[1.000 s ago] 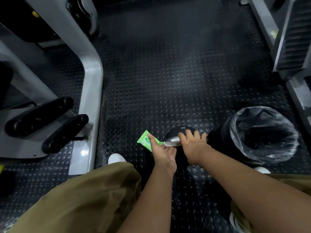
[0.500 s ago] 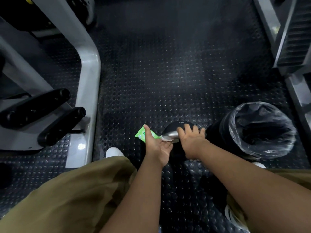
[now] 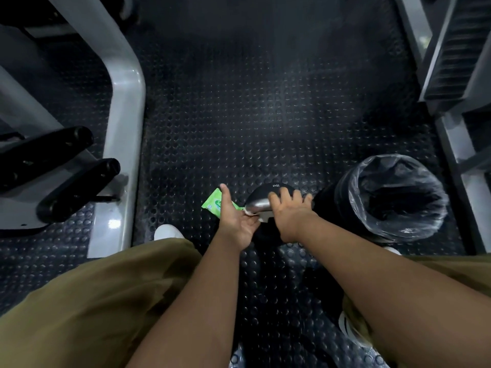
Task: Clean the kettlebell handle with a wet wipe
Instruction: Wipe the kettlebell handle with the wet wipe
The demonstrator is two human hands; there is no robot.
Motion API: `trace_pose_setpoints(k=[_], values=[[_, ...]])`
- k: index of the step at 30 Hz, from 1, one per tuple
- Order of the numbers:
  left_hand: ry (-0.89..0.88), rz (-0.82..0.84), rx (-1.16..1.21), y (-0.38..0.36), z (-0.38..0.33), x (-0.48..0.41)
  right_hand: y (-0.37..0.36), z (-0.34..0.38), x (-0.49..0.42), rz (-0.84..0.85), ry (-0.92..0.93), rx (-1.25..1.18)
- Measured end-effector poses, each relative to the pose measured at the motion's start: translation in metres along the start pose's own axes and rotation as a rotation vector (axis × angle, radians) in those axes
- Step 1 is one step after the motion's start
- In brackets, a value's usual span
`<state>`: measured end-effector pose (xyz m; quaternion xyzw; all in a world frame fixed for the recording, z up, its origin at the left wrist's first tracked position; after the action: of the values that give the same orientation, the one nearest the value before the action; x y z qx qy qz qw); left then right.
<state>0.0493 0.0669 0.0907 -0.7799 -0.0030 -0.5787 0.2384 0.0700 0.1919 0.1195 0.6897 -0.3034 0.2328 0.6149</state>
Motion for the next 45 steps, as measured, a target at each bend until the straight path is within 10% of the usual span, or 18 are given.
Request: trace_pose_setpoints(k=[45], values=[[-0.226,-0.092,0.148,-0.006,0.006,0.018,0.000,0.001,0.000,-0.001,-0.001,-0.012]])
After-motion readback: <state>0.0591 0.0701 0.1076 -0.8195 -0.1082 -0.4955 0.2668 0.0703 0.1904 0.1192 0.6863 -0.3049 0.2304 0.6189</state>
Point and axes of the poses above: each hand's wrist, its own x-axis away from the middle knuckle, its own y-axis out of the back of the hand, z = x × y, the point moved 9 cm from there along -x, towards the middle knuckle, and after that the axes turned 13 degrees about x, right-handed, at the moved point
